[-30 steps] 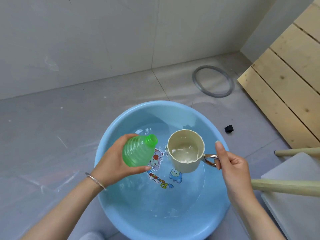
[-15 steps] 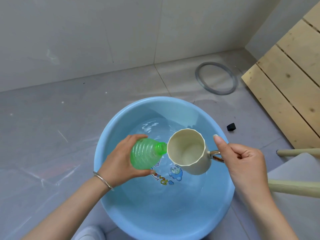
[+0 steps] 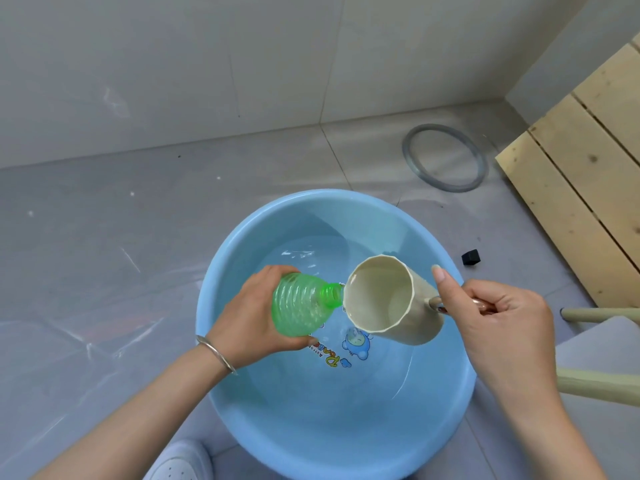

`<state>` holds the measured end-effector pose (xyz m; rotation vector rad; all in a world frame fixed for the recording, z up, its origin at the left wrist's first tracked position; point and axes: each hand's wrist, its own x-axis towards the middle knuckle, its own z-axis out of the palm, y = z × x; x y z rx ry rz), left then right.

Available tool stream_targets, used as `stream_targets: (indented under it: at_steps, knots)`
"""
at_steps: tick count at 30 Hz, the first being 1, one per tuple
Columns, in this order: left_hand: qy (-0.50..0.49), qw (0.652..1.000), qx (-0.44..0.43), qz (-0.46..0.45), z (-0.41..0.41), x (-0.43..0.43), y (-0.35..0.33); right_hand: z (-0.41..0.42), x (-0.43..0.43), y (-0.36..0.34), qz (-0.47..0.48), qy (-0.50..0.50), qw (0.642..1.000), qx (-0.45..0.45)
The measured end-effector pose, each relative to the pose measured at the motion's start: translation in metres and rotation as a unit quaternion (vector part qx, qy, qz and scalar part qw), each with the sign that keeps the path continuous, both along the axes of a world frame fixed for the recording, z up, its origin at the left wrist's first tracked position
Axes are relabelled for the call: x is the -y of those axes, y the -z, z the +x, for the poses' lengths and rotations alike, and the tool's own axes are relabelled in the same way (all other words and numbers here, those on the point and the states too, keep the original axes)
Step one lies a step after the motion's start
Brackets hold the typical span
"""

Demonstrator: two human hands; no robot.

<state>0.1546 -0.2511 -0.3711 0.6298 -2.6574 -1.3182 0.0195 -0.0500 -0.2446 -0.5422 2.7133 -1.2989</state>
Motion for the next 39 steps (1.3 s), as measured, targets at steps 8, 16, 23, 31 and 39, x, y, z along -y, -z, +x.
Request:
stream_targets:
  at_steps: [8,16,23,31,39]
  knots:
    - [-0.002,1.000,0.018,-0.005,0.0002,-0.0017,0.0007,0.0022,0.0022,-0.0050,0.016,-0.008,1.000,-0.011]
    - [0.004,1.000,0.025,-0.001,0.0004,-0.0038,0.0015,0.0060,0.0044,-0.0103,0.011,-0.020,0.998,-0.058]
    - [0.001,1.000,0.017,0.006,0.0026,-0.0040,0.0025,0.0040,0.0022,-0.0098,0.033,-0.024,0.994,-0.101]
    - [-0.005,1.000,0.020,0.016,0.0036,-0.0043,0.0040,0.0031,0.0022,-0.0093,0.051,-0.037,0.987,-0.146]
    - [-0.009,1.000,0.021,0.014,0.0043,-0.0043,0.0042,0.0038,0.0038,-0.0109,0.066,-0.043,0.975,-0.210]
